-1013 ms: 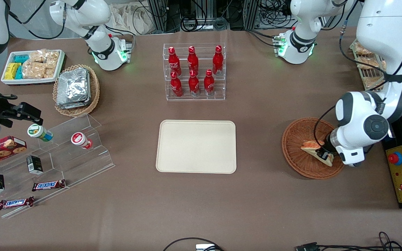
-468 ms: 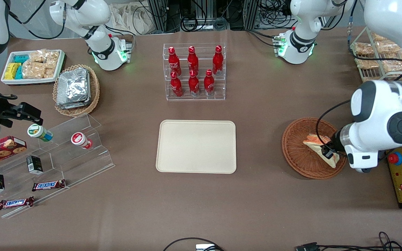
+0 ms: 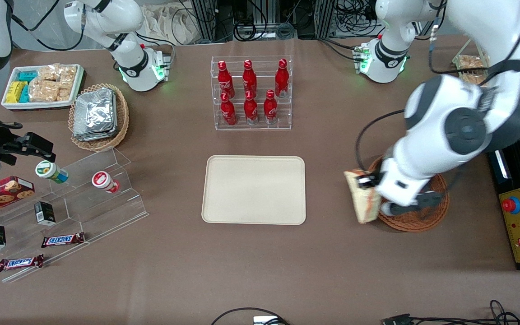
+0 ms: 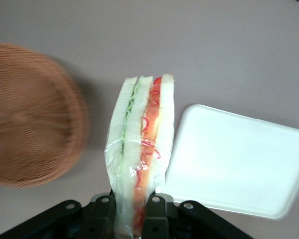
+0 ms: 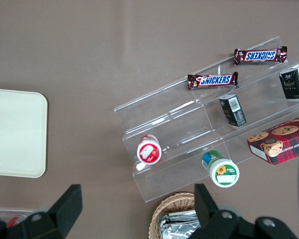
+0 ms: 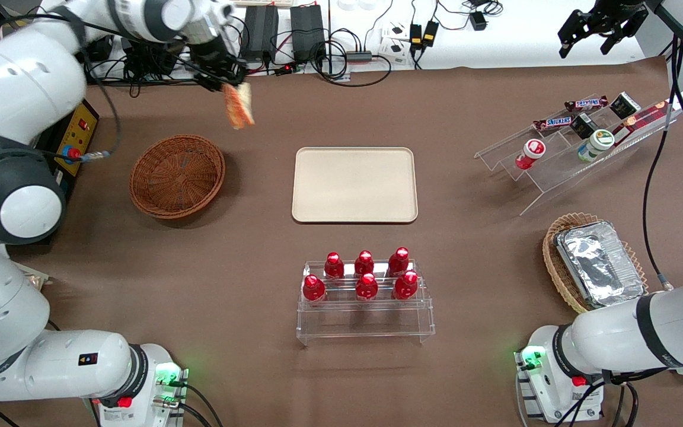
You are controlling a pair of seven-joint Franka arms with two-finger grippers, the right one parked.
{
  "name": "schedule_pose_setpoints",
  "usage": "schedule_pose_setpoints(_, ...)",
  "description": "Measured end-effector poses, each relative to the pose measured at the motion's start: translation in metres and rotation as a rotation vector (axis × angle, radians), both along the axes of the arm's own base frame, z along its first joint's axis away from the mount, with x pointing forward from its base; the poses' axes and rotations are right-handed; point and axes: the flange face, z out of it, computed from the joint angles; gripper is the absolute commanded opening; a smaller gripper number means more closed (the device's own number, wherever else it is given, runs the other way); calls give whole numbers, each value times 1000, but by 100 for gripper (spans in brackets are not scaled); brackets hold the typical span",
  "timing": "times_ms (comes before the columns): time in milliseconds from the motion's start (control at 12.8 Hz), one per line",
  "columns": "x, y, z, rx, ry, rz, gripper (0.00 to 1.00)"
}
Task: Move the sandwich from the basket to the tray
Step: 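Carry the sandwich over the cream tray and lower it onto it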
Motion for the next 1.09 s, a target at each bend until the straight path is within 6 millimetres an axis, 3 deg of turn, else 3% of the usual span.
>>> schedule_pose_setpoints(234,-16,-96,-93,-8,-14,-156,0)
schedule_pose_setpoints(390,-28,-125,-140,-6,22,-202,0)
schedule_pose_setpoints(545,-32,-132,-168,-3,53,-218,1)
schedule_pose_setpoints(701,-35,-141,-188,3,51,-236,21)
schedule_pose_setpoints(857,-40,-146,-208,23,62,-239,82)
schedule_pose_setpoints(935,-41,-146,-214,27,69,-233,100)
schedule_pose_setpoints(1091,-40,-145,-216,29,71,-221,100)
